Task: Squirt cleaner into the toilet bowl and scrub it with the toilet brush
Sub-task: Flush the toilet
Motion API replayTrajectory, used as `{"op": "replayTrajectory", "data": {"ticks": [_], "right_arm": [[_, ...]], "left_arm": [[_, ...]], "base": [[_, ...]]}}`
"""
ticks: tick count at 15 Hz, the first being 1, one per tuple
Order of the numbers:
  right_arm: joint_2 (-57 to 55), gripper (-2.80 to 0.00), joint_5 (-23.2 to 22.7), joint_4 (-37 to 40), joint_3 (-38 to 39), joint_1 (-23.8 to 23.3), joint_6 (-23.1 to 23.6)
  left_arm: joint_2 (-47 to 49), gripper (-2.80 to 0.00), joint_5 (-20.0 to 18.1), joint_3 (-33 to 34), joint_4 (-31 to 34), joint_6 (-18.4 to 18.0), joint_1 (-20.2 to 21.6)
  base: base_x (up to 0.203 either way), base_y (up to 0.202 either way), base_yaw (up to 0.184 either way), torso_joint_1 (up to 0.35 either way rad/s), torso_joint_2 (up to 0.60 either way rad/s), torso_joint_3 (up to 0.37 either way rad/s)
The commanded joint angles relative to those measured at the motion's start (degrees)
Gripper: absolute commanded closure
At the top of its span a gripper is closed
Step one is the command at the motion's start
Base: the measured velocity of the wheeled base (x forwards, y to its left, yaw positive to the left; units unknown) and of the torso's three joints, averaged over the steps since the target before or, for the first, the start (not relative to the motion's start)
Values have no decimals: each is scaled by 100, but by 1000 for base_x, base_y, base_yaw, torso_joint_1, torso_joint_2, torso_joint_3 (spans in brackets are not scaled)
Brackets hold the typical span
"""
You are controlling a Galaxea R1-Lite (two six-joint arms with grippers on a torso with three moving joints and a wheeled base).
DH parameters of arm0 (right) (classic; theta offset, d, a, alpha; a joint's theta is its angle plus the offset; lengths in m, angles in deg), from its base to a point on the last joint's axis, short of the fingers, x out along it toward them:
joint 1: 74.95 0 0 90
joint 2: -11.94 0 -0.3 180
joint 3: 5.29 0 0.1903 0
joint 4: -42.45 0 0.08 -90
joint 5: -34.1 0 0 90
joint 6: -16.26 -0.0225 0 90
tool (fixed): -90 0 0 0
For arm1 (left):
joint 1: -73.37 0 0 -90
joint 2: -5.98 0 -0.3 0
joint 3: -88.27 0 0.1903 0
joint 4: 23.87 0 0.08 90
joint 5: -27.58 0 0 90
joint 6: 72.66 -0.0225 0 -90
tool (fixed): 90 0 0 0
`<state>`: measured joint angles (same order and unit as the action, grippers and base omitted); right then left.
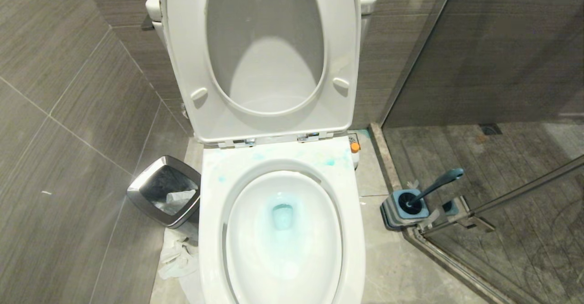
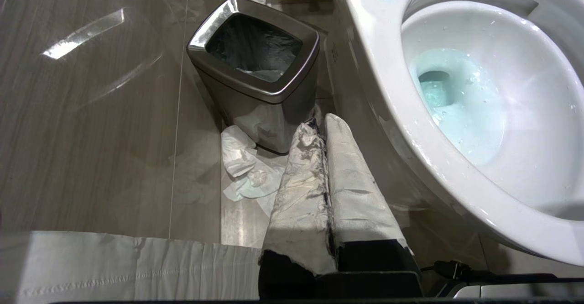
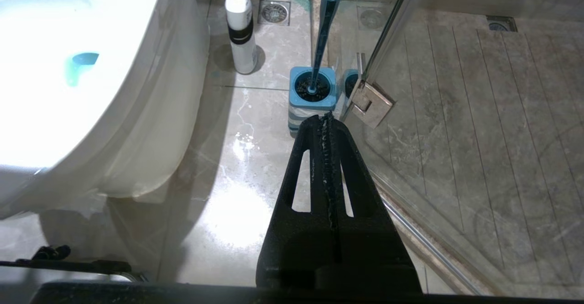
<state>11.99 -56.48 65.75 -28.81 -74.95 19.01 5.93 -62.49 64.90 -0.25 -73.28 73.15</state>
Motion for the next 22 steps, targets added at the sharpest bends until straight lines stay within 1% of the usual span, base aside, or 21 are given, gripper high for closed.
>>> {"op": "replayTrajectory", "data": {"ticks": [1,4,9,10,11,13,15,16,18,22], "right_arm": [[-14,0,-4,-1,7,0,6],[-14,0,-4,-1,7,0,-3],[-14,0,-4,-1,7,0,-3],[-14,0,-4,-1,7,0,-3],[-14,0,-4,-1,7,0,6],[-14,0,-4,-1,7,0,-3],[-14,0,-4,-1,7,0,6],[-14,0,-4,-1,7,0,0],[-14,0,-4,-1,7,0,3],[-14,0,-4,-1,7,0,-3]], "left_arm": [[5,0,-1,5,1,1,-4],[5,0,-1,0,1,1,-4],[5,0,-10,-1,2,-142,-4],[5,0,-6,-44,1,-243,-4],[5,0,-3,-192,7,-420,-3],[10,0,-23,-616,66,-742,2],[213,0,-64,-1155,135,-893,4],[485,0,-76,-1471,156,-920,4],[1188,0,-89,-2124,147,-937,4],[3087,0,-109,-3706,110,-926,0]], "base": [[0,0,0,0,0,0],[0,0,0,0,0,0],[0,0,0,0,0,0],[0,0,0,0,0,0],[0,0,0,0,0,0],[0,0,0,0,0,0],[0,0,0,0,0,0],[0,0,0,0,0,0],[0,0,0,0,0,0],[0,0,0,0,0,0]]}}
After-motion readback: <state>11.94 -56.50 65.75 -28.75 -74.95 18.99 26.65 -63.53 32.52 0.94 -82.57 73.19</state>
